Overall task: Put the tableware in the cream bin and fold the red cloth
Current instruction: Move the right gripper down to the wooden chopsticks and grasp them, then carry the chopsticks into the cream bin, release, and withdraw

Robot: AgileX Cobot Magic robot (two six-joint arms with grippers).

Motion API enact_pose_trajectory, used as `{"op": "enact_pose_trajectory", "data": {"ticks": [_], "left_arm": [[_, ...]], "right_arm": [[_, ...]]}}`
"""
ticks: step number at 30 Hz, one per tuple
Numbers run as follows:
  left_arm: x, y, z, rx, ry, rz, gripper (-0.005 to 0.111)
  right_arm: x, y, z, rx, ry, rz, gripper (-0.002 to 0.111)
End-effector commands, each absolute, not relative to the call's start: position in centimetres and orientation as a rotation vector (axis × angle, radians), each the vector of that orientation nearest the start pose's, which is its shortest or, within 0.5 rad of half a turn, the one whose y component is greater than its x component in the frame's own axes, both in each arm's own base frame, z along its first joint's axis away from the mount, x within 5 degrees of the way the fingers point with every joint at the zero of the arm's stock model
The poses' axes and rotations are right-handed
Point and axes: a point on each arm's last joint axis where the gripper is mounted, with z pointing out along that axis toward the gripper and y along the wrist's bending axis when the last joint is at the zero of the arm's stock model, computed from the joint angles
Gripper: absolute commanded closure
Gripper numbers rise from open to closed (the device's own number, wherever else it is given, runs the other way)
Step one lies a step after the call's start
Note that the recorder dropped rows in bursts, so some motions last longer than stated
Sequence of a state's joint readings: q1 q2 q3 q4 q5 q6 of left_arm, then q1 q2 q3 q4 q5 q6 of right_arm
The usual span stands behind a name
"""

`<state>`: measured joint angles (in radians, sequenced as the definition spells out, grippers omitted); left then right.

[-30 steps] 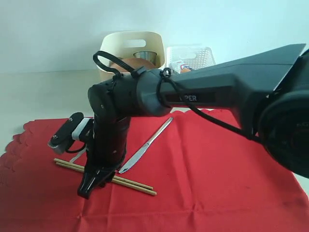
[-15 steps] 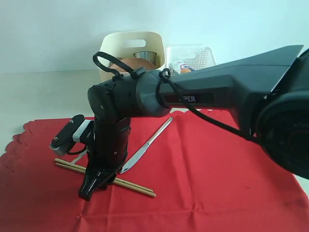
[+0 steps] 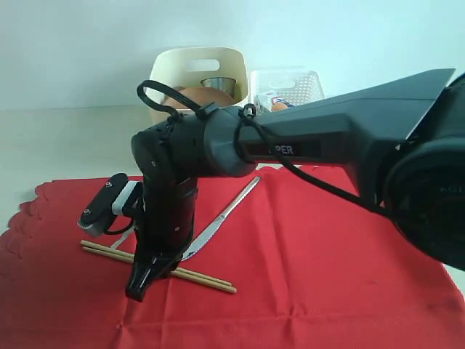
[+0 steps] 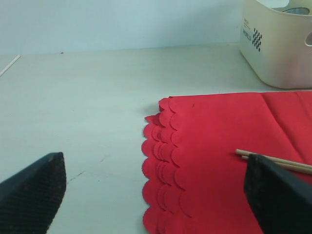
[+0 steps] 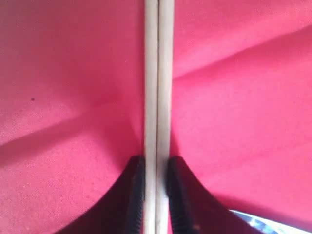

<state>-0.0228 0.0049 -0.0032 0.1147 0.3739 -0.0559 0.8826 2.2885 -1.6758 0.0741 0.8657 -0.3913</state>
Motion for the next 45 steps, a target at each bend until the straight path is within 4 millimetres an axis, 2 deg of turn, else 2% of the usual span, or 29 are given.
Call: {"op": "enact_pose_trajectory", "data": {"ticks": [1,9,10,13,16,17,21,24,27,34,39,45], "left_arm": [[5.3,0.3,18.0,0.039,1.849,0.062,0.013],[5.3,0.3,18.0,0.039,1.849,0.062,0.013],[5.3,0.3,18.0,0.039,1.849,0.062,0.013],[5.3,0.3,18.0,0.039,1.849,0.062,0.013],[5.3,0.3,18.0,0.039,1.849,0.062,0.013],[5.3,0.3,18.0,0.039,1.849,0.062,0.013],[5.3,0.3,18.0,0.039,1.849,0.062,0.013],[5.3,0.3,18.0,0.039,1.849,0.062,0.013],[5.3,0.3,18.0,0.039,1.849,0.062,0.013],[5.3,0.3,18.0,0.039,1.849,0.062,0.013],[5.3,0.3,18.0,0.039,1.847,0.062,0.013],[5.3,0.3,18.0,0.039,1.847,0.062,0.013]], "right_arm": [[28.9,35.6,13.6,-1.717,2.394,0.131,0.108],[28.1,34.7,21.2,-1.639,2.282,0.186,0.108],[28.0,34.2,23.4,-1.610,2.248,0.196,0.108],[28.3,33.0,26.5,-1.519,2.202,0.238,0.108],[29.3,31.2,29.4,-1.393,2.174,0.316,0.108],[30.4,29.5,30.9,-1.321,2.153,0.361,0.108],[33.5,25.7,33.0,-1.228,2.040,0.517,0.108],[35.7,23.6,33.6,-1.162,1.926,0.643,0.108],[38.8,21.0,33.5,-1.036,1.791,0.738,0.108],[44.1,18.5,30.3,-0.818,1.658,0.854,0.108],[48.0,19.3,27.7,-0.821,1.636,0.954,0.108],[50.6,20.0,24.0,-0.832,1.668,0.979,0.108]]}}
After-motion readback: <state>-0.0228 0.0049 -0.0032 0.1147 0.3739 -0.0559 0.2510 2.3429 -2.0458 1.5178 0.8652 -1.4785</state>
